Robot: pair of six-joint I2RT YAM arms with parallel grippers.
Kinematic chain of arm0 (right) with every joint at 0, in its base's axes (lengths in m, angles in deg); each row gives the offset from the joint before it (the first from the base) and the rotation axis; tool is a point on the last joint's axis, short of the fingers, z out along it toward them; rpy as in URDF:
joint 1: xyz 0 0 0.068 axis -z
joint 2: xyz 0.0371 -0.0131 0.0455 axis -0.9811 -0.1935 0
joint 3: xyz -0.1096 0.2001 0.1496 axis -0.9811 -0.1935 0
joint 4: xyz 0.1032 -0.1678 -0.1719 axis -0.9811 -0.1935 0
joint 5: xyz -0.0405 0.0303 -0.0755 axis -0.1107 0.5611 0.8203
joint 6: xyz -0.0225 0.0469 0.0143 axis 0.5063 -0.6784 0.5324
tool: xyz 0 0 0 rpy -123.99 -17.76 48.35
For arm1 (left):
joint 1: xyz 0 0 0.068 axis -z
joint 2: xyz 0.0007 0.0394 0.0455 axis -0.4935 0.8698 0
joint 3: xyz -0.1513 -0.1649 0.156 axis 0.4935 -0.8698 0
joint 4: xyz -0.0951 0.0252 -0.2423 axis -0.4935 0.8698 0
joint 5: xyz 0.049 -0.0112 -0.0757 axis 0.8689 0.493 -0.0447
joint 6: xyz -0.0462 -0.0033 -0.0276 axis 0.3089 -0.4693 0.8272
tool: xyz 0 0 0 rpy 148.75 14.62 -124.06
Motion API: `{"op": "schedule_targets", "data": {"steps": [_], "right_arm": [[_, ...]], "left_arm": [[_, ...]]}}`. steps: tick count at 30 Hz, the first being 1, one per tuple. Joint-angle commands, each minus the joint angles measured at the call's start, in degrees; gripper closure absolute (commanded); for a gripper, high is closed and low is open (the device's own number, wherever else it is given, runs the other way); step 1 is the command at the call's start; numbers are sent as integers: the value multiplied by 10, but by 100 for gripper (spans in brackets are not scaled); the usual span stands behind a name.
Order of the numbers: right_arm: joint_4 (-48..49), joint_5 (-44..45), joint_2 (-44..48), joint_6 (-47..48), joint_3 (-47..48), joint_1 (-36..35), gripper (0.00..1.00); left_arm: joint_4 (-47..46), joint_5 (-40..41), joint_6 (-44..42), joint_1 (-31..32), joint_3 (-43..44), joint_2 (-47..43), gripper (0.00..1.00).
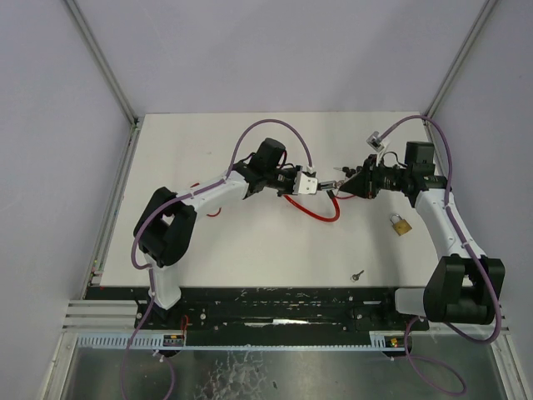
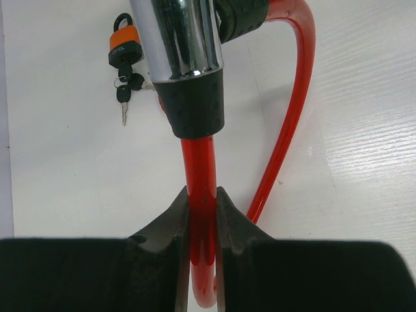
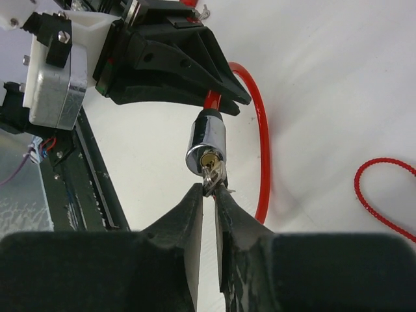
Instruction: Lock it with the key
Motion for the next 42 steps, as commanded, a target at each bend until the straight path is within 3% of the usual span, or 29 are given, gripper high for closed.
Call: {"op": "schedule_targets", "data": {"steps": [1, 8, 11, 17, 21, 26, 32, 42], "right_arm": [[-14, 7, 29, 71, 18, -11, 82], [-57, 46, 70, 287, -13, -49, 92], [-70, 60, 86, 342, -18, -51, 91], [-87, 100, 107, 381, -14, -51, 65], [-117, 94, 119, 414, -3, -47, 55], [-112, 51, 126, 401, -1, -32, 47], [-76, 5, 87, 282, 34, -29, 45], [-62, -21, 63, 263, 36, -23, 54]], "left_arm": [[17, 0, -6, 2, 1, 13, 100], [19, -2, -7, 2, 2, 13, 100], [20, -1, -8, 2, 2, 12, 100], [20, -1, -8, 3, 1, 12, 100], [21, 1, -9, 2, 1, 11, 100], [20, -1, -9, 2, 0, 10, 100], [20, -1, -10, 3, -2, 9, 100], [22, 0, -10, 2, -2, 8, 100]]}}
